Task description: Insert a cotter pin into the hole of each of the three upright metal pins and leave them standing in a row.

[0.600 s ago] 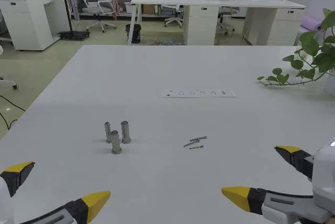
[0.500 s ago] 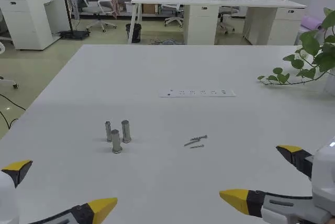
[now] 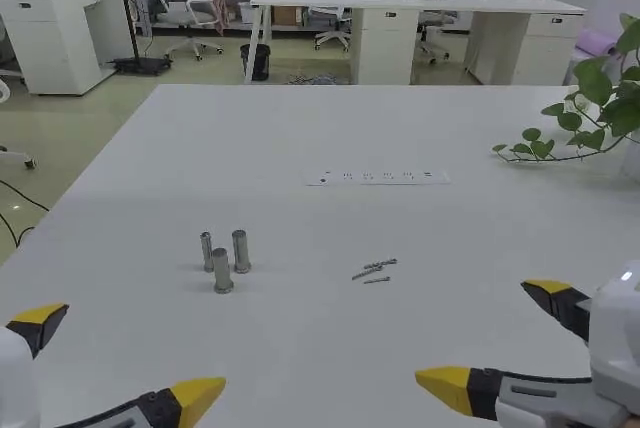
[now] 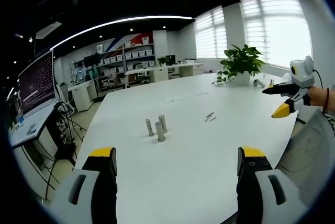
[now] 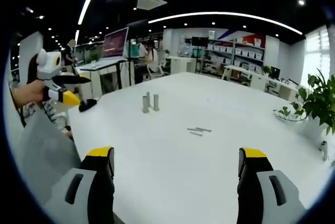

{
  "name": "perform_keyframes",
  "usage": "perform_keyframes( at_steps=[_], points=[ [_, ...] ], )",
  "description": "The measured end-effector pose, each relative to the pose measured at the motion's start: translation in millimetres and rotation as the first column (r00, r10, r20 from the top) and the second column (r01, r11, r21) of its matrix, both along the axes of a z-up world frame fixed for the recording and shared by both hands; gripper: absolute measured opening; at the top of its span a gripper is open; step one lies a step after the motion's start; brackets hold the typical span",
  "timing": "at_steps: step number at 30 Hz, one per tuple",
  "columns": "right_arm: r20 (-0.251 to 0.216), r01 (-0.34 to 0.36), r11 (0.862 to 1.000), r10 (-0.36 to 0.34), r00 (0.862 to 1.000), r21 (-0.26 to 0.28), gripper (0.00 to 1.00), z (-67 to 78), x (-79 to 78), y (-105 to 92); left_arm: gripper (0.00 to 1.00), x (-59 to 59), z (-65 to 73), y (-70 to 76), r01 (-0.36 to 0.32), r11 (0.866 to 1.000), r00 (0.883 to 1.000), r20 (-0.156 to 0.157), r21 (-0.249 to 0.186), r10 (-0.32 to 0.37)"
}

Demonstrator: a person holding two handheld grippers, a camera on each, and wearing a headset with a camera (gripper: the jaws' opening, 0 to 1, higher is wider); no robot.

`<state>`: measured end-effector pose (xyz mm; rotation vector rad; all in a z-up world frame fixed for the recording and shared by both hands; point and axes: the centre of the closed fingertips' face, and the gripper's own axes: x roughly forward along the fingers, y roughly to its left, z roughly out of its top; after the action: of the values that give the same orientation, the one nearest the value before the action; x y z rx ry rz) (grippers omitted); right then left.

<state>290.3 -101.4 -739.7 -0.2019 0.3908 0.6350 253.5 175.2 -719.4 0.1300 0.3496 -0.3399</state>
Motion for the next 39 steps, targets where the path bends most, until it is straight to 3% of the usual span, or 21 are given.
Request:
perform_keyframes(
  at_steps=[26, 39],
  points=[
    [-0.005, -0.026, 1.000, 0.026, 1.000, 0.017, 1.00, -0.7, 0.3, 4.0, 0.99, 4.5, 3.4, -0.9, -0.005, 1.000, 1.000, 0.015, -0.014, 0.005],
    [-0.007, -0.047, 0.999, 0.048, 0.999, 0.027, 1.00, 0.4, -1.8, 7.6, 0.99, 3.1, 3.3, -9.8, 0.027, 1.000, 0.999, 0.019, -0.010, -0.027]
  ],
)
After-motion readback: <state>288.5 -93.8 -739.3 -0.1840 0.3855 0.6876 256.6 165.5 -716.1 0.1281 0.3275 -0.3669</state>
